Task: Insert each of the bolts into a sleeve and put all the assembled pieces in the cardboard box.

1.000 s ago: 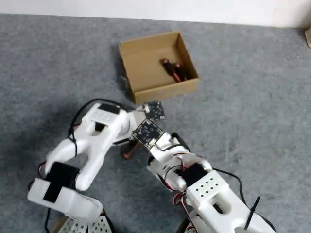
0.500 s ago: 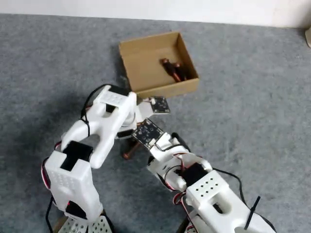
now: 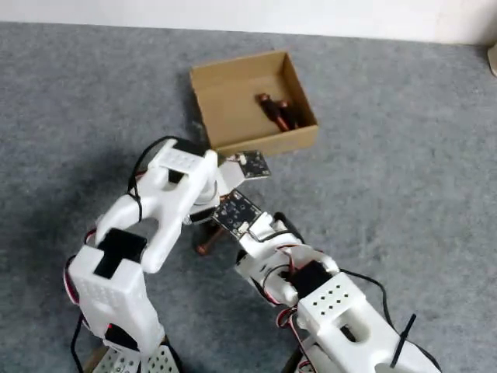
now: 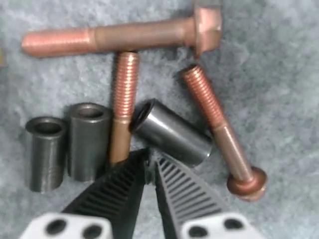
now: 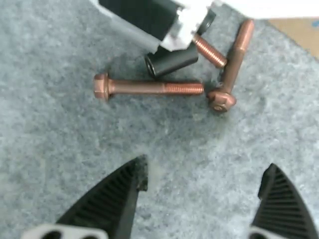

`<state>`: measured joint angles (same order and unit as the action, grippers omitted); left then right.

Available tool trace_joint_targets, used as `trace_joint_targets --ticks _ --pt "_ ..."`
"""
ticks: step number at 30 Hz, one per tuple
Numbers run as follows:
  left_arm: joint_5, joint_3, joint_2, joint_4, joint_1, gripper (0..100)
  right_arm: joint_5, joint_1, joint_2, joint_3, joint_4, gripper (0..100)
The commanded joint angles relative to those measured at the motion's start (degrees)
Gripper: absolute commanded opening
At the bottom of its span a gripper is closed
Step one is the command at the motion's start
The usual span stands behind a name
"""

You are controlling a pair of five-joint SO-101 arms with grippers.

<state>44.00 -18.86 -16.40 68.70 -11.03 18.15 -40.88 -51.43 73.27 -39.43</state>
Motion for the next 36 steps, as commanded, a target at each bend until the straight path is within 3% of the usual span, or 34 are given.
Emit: trace_joint_targets --ticks 1,7,11,19,24,28,31,36 --pt "-2.4 -3.7 5.9 -0.8 1.0 1 -0.7 -0.4 -0.9 -0.5 1.3 32.4" --pt "-10.5 -5.5 19.0 -1.4 8.5 1 -0.7 -0.4 -0.9 -0.4 1.4 32.4" --pt "-17.7 -8.4 23.0 -7.2 10.6 1 -0.7 -0.5 -0.9 -0.4 1.5 32.4" --pt "-3.7 -16.2 22.2 -8.6 -0.5 1 -0.7 -0.5 -0.9 -0.5 1.4 32.4" --pt "-6.7 -13.1 22.2 -8.6 2.9 12 -0.7 -0.5 -0.9 -0.6 1.3 32.4" --pt "-7.3 -11.8 21.9 -8.7 4.2 12 -0.7 -0.5 -0.9 -0.6 1.3 32.4" --pt "-4.6 -13.1 20.9 -13.3 4.5 12 -0.7 -0.5 -0.9 -0.6 1.2 32.4" --pt "-2.5 -10.6 12.1 -16.4 5.2 12 -0.7 -0.6 -0.9 -0.6 1.2 32.4"
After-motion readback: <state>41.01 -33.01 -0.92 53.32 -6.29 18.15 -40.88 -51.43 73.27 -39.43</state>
